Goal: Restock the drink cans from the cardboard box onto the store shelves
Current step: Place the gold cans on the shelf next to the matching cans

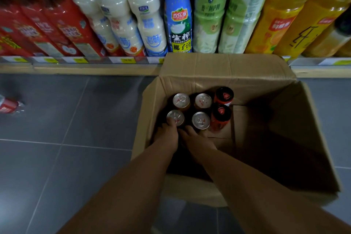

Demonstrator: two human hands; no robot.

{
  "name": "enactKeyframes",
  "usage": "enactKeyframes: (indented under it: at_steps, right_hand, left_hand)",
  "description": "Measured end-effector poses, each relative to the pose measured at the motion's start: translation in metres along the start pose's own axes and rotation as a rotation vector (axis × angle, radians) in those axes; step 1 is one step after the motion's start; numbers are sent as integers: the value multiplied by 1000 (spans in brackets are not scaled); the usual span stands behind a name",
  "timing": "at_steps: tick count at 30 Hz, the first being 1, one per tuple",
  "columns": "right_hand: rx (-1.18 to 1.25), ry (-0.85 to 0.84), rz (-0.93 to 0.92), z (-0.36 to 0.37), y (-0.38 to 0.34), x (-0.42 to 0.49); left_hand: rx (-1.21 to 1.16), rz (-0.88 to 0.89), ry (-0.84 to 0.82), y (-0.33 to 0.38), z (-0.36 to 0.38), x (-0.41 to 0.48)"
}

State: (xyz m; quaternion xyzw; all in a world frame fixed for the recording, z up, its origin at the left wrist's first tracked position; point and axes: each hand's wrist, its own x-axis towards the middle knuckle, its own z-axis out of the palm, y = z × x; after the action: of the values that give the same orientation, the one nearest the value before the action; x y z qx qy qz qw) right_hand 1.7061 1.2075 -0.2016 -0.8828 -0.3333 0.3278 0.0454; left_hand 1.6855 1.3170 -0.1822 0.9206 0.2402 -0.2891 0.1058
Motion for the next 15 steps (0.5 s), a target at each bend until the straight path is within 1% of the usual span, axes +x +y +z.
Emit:
enactKeyframes:
  at_steps: [2,4,6,8,11,13,15]
  right_hand:
    - [71,-1,13,0,0,3]
    - [90,34,16,-7,0,-4]
    - [143,76,40,-18,3,-19]
    - [139,107,56,-37,4,-34]
    - [187,203,95,-80,1,-57]
    - [217,275,85,-121,0,-76]
    - [238,323,69,-171,-4,-101]
  left_hand:
    - [-9,11,1,1,-2,0]
    - [26,12,33,3,-9,-6]
    - [7,-10,74,6,-20,-13]
    - [-32,-14,97,11,-36,-21]
    - [-67,24,111,18,-76,-42]
    - [-131,78,125,26,-117,-62]
    - [-148,135,177,33,-166,-87]
